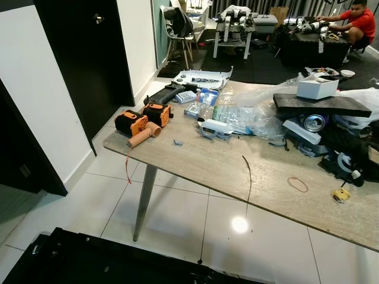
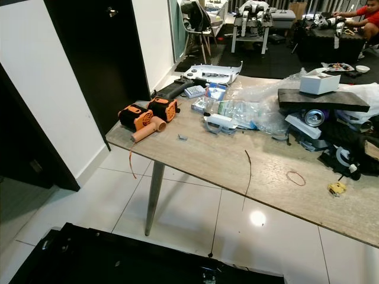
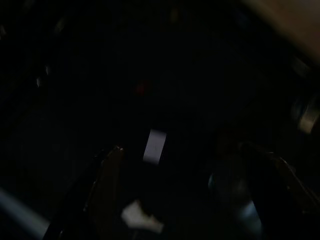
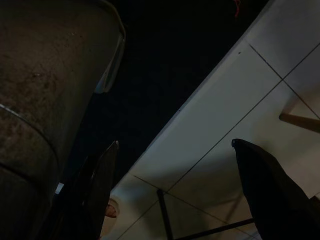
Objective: Picking trash to rubbish bin
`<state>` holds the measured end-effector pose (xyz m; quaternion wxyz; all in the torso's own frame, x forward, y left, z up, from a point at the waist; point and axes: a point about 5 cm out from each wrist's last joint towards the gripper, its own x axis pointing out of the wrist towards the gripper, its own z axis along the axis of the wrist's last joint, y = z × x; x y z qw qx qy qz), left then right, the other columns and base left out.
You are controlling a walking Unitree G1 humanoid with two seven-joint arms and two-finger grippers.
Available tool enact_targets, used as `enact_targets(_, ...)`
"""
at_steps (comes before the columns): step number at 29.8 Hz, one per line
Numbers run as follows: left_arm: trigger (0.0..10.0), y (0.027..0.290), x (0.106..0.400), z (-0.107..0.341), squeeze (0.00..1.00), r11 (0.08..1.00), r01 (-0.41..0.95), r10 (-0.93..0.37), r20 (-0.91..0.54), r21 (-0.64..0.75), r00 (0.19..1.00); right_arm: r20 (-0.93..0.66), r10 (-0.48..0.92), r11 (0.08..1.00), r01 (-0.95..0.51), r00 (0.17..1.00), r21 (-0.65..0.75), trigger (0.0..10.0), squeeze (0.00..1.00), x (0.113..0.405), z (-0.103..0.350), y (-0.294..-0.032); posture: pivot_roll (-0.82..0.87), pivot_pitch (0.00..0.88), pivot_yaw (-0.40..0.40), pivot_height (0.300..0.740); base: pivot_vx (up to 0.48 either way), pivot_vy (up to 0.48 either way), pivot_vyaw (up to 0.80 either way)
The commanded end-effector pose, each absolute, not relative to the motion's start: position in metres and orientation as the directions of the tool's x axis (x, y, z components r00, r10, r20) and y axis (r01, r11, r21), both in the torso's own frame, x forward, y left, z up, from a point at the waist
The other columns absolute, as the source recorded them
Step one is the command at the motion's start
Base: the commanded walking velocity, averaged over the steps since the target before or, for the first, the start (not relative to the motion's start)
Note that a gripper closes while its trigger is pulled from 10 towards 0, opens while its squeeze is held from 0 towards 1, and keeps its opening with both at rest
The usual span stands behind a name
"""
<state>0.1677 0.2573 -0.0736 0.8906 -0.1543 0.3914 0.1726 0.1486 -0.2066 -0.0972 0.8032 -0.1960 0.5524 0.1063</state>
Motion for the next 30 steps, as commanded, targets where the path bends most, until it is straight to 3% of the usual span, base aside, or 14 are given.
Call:
enact_targets(1,10.0,0.268,0.168,-0.069,0.00,0.876,-0.459,0.217,-0.729,-0.147,0.649,-0.940,-0.026,0.902,-0.398,0.339,-0.168,10.0,0.00,0.139,-0.102,-0.199,-0.04,0.175,0.036,0.740,0.000,0.000,0.00)
enact_targets(9,10.0,0.296,0.236,-0.013,0.00,0.876,-0.399,0.240,-0.475,-0.269,0.847,-0.942,-0.023,0.899,-0.405,0.334,-0.165,10.0,0.00,0.137,-0.103,-0.198,-0.04,0.172,0.036,0.740,0.097,0.000,0.00)
enact_targets(17,10.0,0.294,0.256,0.004,0.00,0.884,-0.352,0.221,-0.387,-0.309,0.895,-0.942,-0.025,0.900,-0.402,0.335,-0.167,10.0,0.00,0.137,-0.103,-0.199,-0.04,0.171,0.037,0.740,0.285,0.000,0.00)
enact_targets(25,10.0,0.284,0.289,0.037,0.00,0.907,-0.217,0.154,-0.196,-0.361,0.968,-0.937,-0.024,0.905,-0.391,0.347,-0.169,10.0,0.00,0.145,-0.100,-0.196,-0.04,0.170,0.035,0.740,0.323,0.000,0.00)
enact_targets(30,10.0,0.296,0.301,0.063,0.00,0.906,-0.234,0.218,-0.087,-0.351,0.972,-0.933,-0.014,0.909,-0.385,0.359,-0.162,10.0,0.00,0.152,-0.099,-0.186,-0.05,0.173,0.037,0.740,0.331,0.000,0.00)
